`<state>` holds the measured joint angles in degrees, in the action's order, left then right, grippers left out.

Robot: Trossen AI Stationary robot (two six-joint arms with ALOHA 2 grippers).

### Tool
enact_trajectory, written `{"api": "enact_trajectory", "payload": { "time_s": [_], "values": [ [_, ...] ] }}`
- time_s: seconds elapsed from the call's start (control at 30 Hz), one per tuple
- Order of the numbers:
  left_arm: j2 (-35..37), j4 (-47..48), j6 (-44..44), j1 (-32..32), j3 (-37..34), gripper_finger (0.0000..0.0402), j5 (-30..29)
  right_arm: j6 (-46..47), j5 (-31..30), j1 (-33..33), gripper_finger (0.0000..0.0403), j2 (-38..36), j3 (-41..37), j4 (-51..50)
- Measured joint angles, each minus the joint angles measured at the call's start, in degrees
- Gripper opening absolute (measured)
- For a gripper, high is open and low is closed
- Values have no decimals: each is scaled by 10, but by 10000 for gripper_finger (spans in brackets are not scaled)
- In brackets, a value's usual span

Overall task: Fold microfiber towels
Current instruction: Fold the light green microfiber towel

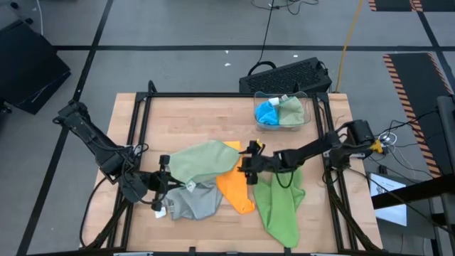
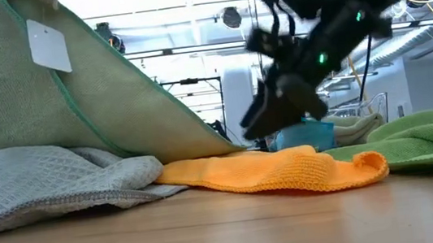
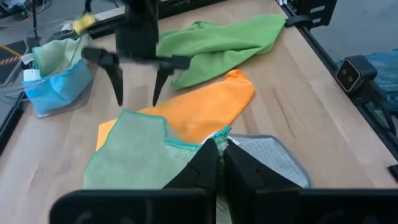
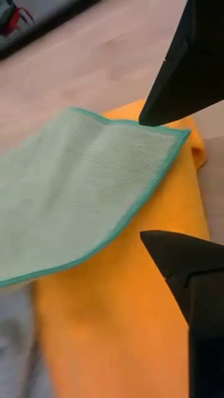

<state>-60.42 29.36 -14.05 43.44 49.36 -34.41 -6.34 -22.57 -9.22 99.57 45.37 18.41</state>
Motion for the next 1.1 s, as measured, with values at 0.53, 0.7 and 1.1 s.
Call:
{"api": "enact_trajectory", "payload": {
  "time_s": [0.53, 0.7, 1.1],
  "values": [
    [0, 19, 2, 0, 0, 23, -2, -201, -29, 42, 184, 23, -14, 28],
    [0, 33, -2, 0, 0, 6, -2, -240, -6, 49, 137, 39, -14, 42],
    [0, 56, -13, 0, 0, 12, -20, -223, 15, 49, 9, 63, -14, 95]
  ]
}}
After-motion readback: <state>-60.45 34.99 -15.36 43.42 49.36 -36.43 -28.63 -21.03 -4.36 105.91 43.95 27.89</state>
